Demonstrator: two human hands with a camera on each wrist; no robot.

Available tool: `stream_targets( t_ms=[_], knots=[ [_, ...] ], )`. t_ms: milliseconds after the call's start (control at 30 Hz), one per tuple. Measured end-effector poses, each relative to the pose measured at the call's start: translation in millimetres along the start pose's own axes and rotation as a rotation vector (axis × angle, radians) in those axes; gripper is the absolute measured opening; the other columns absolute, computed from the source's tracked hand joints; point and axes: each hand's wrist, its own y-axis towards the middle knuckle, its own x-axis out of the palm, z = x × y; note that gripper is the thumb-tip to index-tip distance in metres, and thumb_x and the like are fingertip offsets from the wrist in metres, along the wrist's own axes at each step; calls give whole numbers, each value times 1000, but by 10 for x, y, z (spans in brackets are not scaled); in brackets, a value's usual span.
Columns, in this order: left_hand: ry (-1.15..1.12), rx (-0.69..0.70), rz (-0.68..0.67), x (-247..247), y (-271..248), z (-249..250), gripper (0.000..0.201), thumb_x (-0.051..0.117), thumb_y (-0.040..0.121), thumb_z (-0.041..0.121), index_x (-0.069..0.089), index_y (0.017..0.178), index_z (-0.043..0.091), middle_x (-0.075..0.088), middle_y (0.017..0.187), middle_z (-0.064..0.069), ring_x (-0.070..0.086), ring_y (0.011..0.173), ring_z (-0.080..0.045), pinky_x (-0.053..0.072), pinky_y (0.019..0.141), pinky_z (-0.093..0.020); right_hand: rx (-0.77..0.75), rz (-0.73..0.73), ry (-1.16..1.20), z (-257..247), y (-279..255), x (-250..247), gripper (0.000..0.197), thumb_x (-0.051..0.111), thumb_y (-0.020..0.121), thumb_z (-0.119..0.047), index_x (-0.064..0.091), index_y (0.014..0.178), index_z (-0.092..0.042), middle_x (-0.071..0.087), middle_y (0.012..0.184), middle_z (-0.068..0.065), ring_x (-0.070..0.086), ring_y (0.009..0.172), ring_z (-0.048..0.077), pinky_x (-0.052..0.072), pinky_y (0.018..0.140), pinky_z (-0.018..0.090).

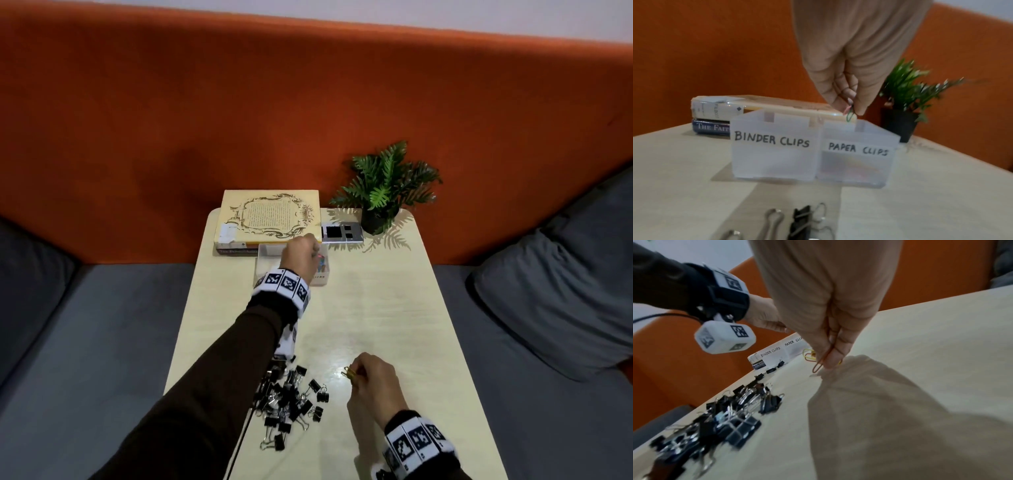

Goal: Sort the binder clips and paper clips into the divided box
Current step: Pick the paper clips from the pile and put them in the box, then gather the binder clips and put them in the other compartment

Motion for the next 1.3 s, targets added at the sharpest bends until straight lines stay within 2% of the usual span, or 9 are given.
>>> stream_targets(
  t_ms=[133,367,467,633,767,900,967,1033,1300],
  knots=[
    [123,-116,-215,9,215,-55,25,67,85,8,67,107,-2,70,108,-21,66,101,-35,54,87,-37,-41,-15,33,-189,102,-165,20,54,76,3,54,68,-15,67,75,7,60,71,22,46,60,27],
    [-92,-73,-100,-282,-475,-240,25,63,87,17,68,111,10,72,112,-7,67,104,-24,52,93,-32,-328,240,-37,-1090,1038,-575,11,54,74,9,61,75,1,69,78,23,63,75,33,37,63,32],
    [-124,-135,-111,-449,-1014,-423,24,63,87,13,68,110,11,74,109,-6,68,99,-21,53,92,-30,-312,257,-132,-1475,1488,-528,12,53,79,7,62,81,0,69,86,22,62,85,34,49,73,33],
    [-70,-283,-201,-664,-1643,-766,33,64,87,20,61,120,17,69,119,-3,64,103,-16,44,84,-18,-279,31,-364,-1597,1704,-313,20,53,86,-3,57,105,1,64,106,27,58,100,40,50,81,42],
    [-16,-384,-351,-646,-2047,-922,79,80,72,31,40,139,19,49,137,-6,54,119,-21,46,99,-32,-447,35,-265,-1496,1275,-346,30,55,88,-11,51,117,-5,61,115,21,58,104,34,47,84,37],
    [28,-378,-478,-299,-2291,-902,113,88,58,31,19,148,21,27,143,-8,40,128,-28,39,110,-39,-420,-537,-416,-1091,456,-53,72,72,74,-27,33,134,-23,42,136,8,43,121,26,40,101,39],
    [60,-354,-393,-125,-2270,-869,108,86,60,29,21,146,22,28,142,-8,38,125,-30,39,109,-41,-373,-697,-523,-907,263,155,97,81,62,-30,22,138,-32,32,138,8,34,123,28,39,104,47],
    [78,-321,-309,-20,-2187,-857,100,83,64,29,25,145,22,33,141,-8,40,121,-31,39,107,-42,-372,-667,-531,-800,204,317,104,83,58,-27,19,139,-34,29,135,8,32,119,29,41,100,47],
    [19,-231,-300,-28,-1896,-880,41,77,73,19,59,110,17,49,122,-6,54,105,-30,48,95,-39,-289,-370,-404,-690,136,397,40,64,78,-16,49,114,-20,46,114,13,49,102,36,45,88,41]
  ],
)
